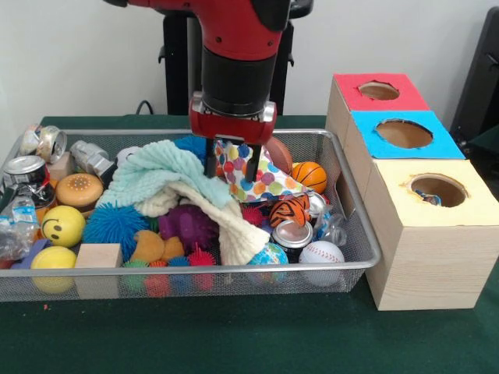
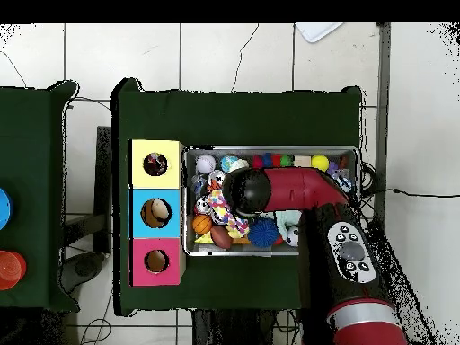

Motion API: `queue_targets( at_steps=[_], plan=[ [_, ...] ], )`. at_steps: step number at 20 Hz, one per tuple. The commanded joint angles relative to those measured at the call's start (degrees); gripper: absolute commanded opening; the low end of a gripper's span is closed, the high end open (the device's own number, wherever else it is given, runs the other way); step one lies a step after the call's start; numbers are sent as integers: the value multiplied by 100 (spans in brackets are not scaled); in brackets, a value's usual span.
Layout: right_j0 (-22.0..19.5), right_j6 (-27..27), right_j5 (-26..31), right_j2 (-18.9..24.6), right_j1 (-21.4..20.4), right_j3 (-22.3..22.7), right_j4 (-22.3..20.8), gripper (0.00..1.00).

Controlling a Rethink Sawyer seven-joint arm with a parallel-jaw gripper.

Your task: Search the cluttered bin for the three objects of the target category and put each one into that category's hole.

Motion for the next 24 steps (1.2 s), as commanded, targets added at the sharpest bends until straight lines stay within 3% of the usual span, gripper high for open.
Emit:
queue_targets(
  at_steps=[1,2,8,16,20,24],
  plan=[
    [-22,-384,-68,436,200,902,-150,100],
    [1,-370,4,463,209,943,-114,0],
    [170,31,-192,401,205,1068,-21,0],
    [204,48,-317,271,266,1028,-141,0],
    [300,-12,32,198,-189,1108,-103,0],
    [515,-186,913,145,-883,924,48,0]
  ],
)
